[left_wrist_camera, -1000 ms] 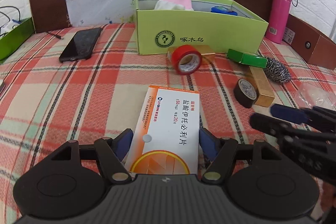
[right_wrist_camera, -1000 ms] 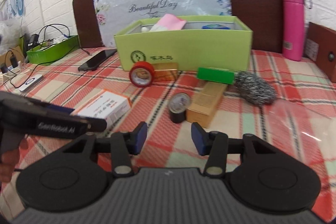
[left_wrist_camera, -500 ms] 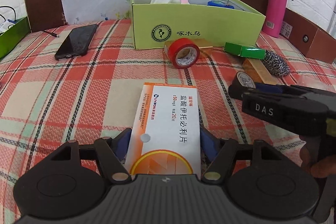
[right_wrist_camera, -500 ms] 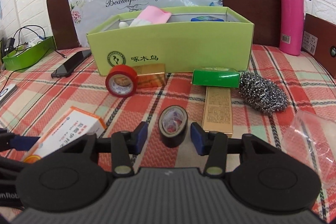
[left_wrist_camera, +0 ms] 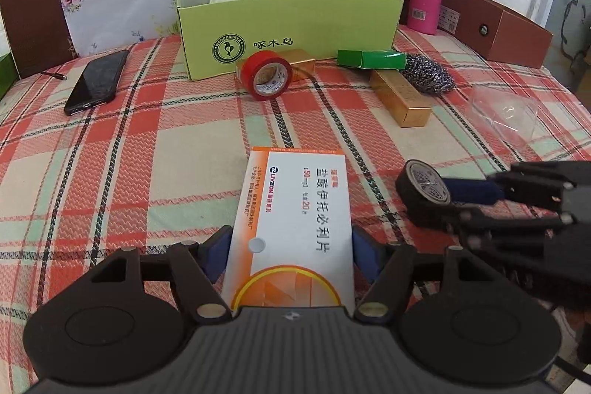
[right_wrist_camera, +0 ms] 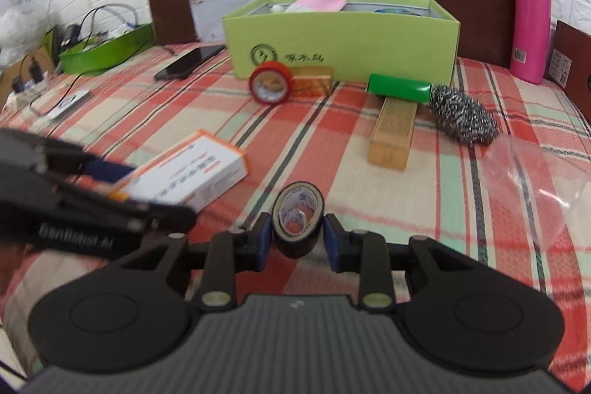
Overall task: Organize objects
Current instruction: 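Grasp the orange-white medicine box with the left tool while the right tool grasps the black tape roll, then carry the medicine box and tape roll into the lime-green box and release both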
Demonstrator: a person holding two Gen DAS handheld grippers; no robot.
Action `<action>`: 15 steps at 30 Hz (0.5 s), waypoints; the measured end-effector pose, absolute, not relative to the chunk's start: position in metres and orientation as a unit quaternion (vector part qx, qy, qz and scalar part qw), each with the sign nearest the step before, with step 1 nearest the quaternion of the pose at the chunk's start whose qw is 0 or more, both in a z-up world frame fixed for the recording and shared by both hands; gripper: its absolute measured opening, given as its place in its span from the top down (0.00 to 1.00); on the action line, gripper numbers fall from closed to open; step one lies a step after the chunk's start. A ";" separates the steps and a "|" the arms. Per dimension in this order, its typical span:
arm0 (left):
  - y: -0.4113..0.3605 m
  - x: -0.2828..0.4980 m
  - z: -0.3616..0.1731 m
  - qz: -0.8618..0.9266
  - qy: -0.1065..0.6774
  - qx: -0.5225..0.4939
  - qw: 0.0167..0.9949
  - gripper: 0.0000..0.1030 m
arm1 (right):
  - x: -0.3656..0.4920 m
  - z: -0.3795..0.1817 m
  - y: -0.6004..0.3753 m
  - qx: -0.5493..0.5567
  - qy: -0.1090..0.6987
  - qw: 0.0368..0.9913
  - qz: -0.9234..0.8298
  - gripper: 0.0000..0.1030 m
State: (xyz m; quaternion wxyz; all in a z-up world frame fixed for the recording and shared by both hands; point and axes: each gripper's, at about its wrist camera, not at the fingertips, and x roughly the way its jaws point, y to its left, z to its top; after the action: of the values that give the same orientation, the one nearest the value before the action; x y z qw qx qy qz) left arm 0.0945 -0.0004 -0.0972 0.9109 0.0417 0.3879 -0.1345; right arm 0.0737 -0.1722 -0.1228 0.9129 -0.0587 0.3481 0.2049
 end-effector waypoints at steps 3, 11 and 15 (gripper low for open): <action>-0.005 0.101 -0.098 -0.119 0.390 0.048 0.912 0.30 | 0.069 -0.120 -0.167 -0.074 0.337 0.917 0.202 0.67; -0.006 0.105 -0.098 -0.117 0.391 0.048 0.912 0.31 | 0.079 -0.117 -0.166 -0.061 0.331 0.921 0.197 0.67; -0.006 0.106 -0.099 -0.116 0.390 0.049 0.912 0.34 | 0.082 -0.122 -0.166 -0.059 0.341 0.918 0.196 0.70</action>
State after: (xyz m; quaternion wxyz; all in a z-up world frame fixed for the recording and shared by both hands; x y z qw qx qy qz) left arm 0.1059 -0.0060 -0.0987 0.9122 0.0485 0.3901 -0.1155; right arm 0.0818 -0.1657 -0.1224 0.9176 -0.0589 0.3411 0.1957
